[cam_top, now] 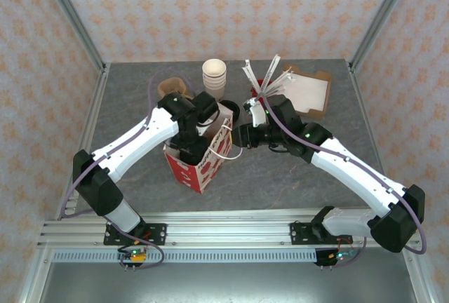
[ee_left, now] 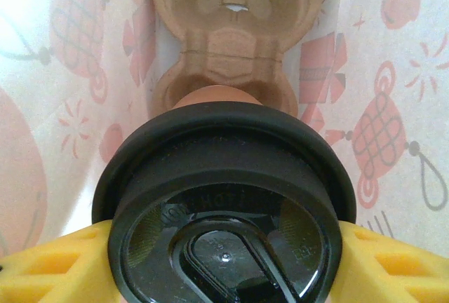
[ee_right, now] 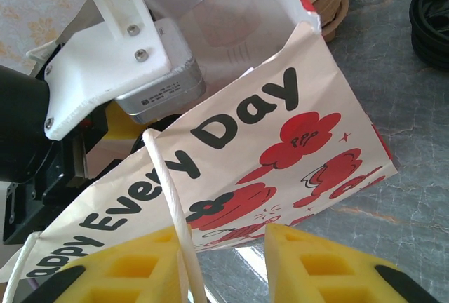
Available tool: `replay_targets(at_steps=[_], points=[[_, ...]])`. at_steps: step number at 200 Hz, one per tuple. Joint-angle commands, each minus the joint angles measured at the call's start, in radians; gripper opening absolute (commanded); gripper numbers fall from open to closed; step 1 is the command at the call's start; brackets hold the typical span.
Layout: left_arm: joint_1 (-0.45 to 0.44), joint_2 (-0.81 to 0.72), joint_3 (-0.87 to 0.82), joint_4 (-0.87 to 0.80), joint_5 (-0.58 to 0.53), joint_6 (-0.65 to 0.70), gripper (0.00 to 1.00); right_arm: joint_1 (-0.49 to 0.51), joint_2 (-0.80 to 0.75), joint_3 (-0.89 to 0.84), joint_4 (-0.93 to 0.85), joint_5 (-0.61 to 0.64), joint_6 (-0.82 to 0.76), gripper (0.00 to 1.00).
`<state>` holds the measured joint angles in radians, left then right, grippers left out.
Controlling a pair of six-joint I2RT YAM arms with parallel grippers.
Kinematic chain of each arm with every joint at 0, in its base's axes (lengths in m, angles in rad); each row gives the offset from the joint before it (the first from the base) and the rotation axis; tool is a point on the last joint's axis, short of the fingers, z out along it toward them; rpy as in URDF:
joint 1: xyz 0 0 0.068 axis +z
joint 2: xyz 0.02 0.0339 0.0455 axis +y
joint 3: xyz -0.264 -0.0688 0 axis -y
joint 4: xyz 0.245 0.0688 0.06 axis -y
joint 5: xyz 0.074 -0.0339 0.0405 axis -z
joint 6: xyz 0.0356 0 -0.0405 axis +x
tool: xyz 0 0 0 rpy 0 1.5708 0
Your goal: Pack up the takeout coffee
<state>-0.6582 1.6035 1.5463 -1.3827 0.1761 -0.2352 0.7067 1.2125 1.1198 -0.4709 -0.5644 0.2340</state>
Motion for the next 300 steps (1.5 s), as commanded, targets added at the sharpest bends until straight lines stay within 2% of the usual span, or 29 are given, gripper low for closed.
replay_targets(at_steps=[1,64,197,300], points=[[0.009,-0.021,-0.021,0.014,-0.001,0.001,0.46,0.007,-0.001,0.007,0.008,0.020,-0.011,0.34],[0.009,-0.016,-0.038,0.028,-0.004,0.003,0.46,0.007,-0.007,0.002,0.006,0.027,-0.010,0.36],[0.009,-0.019,-0.043,0.034,0.007,0.008,0.45,0.007,-0.010,0.011,0.011,0.055,-0.001,0.60],[0.009,-0.017,-0.042,0.034,0.010,0.011,0.45,0.007,-0.012,0.015,0.012,0.058,0.002,0.65]])
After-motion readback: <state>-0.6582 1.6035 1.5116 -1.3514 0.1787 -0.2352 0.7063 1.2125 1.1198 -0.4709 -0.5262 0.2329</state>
